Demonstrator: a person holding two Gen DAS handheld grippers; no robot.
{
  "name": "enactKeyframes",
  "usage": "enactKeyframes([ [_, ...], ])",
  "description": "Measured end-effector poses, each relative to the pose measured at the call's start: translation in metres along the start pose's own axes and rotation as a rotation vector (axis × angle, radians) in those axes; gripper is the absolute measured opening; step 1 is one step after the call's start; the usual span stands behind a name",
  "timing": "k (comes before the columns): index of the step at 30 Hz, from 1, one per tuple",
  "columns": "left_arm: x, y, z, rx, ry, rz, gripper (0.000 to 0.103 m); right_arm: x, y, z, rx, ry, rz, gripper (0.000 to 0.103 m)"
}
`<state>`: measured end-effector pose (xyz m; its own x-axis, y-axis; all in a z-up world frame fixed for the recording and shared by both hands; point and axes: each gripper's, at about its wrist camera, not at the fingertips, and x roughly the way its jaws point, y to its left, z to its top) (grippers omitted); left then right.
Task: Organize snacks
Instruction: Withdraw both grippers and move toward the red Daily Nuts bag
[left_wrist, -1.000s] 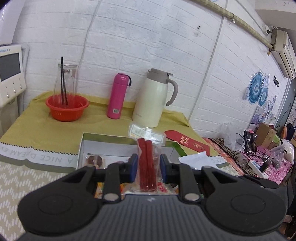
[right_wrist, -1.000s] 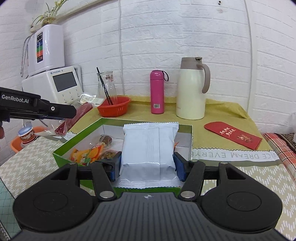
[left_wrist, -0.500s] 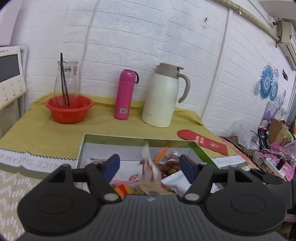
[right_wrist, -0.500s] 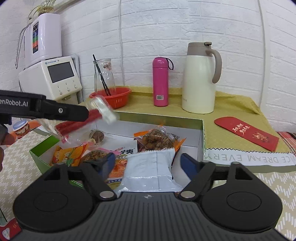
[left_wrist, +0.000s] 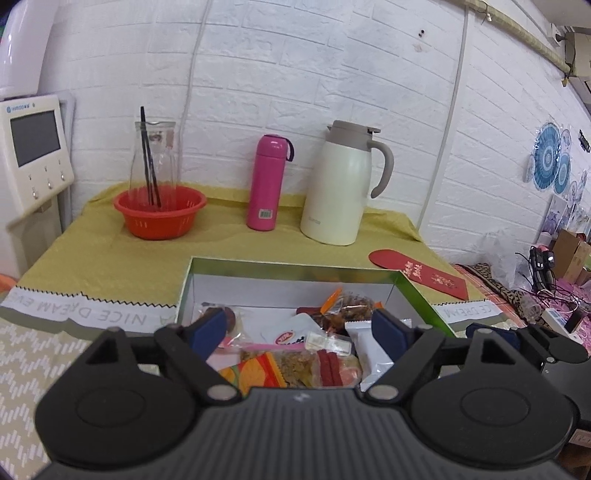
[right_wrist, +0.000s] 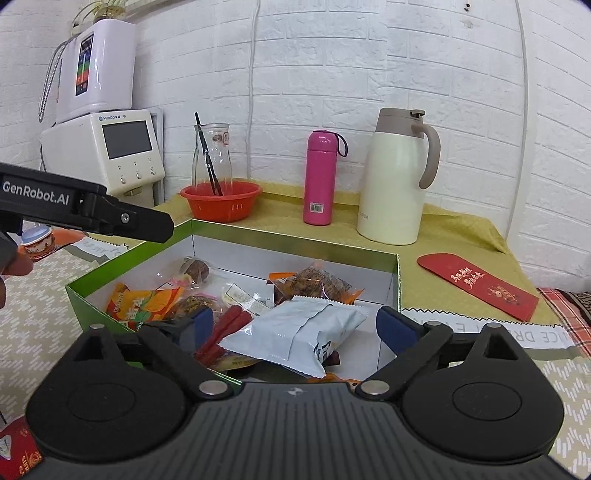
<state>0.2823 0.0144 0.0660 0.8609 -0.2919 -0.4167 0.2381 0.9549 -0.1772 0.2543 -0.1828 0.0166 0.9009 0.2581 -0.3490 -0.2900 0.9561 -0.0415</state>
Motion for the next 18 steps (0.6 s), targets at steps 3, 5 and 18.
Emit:
enactKeyframes([
  [3, -0.011, -0.005, 0.001, 0.008, -0.012, 0.000, 0.085, -0.010, 0.003, 0.002, -0.008, -0.007, 0.004, 0.103],
  [5, -0.020, -0.008, 0.002, 0.011, -0.017, -0.004, 0.085, -0.017, 0.005, 0.002, -0.010, -0.009, 0.003, 0.103],
  [18, -0.084, -0.030, -0.005, 0.033, -0.028, -0.034, 0.085, -0.081, 0.021, 0.002, -0.025, -0.033, -0.011, 0.103],
])
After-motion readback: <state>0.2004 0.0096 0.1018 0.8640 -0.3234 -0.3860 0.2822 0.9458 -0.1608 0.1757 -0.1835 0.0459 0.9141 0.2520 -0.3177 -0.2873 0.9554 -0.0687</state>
